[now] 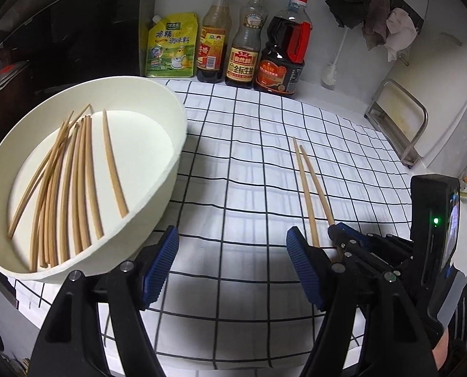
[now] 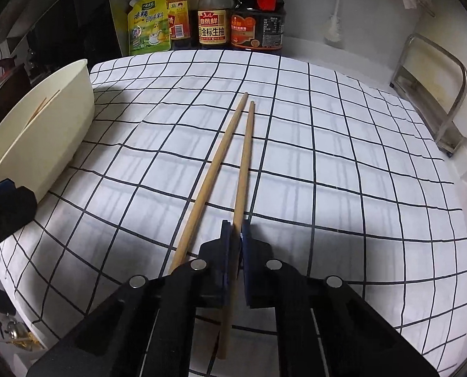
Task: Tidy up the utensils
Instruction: 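Close the right tool on one chopstick while the left tool grasps the other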
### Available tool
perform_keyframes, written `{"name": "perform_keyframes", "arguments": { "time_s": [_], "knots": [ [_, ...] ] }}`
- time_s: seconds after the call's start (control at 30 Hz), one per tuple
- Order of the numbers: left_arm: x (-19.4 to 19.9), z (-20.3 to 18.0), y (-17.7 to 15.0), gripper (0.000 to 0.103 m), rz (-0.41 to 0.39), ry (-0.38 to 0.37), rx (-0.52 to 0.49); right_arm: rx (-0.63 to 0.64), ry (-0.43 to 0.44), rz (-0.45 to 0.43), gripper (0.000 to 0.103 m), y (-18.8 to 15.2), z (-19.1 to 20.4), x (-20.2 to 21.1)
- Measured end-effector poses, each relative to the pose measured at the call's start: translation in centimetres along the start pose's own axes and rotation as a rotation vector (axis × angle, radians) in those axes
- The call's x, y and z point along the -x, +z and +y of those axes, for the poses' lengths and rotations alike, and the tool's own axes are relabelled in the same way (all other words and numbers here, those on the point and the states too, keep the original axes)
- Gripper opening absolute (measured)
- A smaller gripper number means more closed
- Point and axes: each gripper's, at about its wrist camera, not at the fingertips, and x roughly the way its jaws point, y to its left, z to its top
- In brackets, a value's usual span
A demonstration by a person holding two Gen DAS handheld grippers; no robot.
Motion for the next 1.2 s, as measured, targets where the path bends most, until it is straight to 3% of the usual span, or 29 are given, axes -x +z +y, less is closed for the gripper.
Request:
{"name": "perform_keyframes", "arguments": {
  "time_s": [0.3, 0.43, 0.6, 0.83, 0.93, 1.2],
  "knots": [
    [-1.9, -4.1, 0.5, 0.075, 0.018, -0.024, -0.063, -0.131, 0.035, -0.010, 0.006, -0.8, -4.7, 0.7],
    [-3.6, -5.5, 0.8, 0.085, 0.041, -0.016, -0.082, -0.200, 0.032, -0.013, 0.006, -1.5, -7.5, 1.2],
    [-5.8, -6.6, 1.2, 0.089, 0.065, 0.010, -0.091, -0.240, 0.018, -0.021, 0.006, -2.0, -9.8, 1.5],
    [-8.1, -7.4, 1.4, 0.089, 0.095, 0.056, -0.106, -0.226, 0.027, -0.015, 0.006, -2.0, -10.2, 1.5],
    [-8.8, -7.6, 1.5, 0.089, 0.105, 0.076, -0.112, -0.224, 0.009, -0.018, 0.014, -2.1, -10.4, 1.6],
    [-10.3, -8.3, 0.9, 0.089, 0.145, 0.106, -0.132, -0.151, -0.059, -0.030, 0.020, -1.9, -9.0, 1.3]
  ]
}}
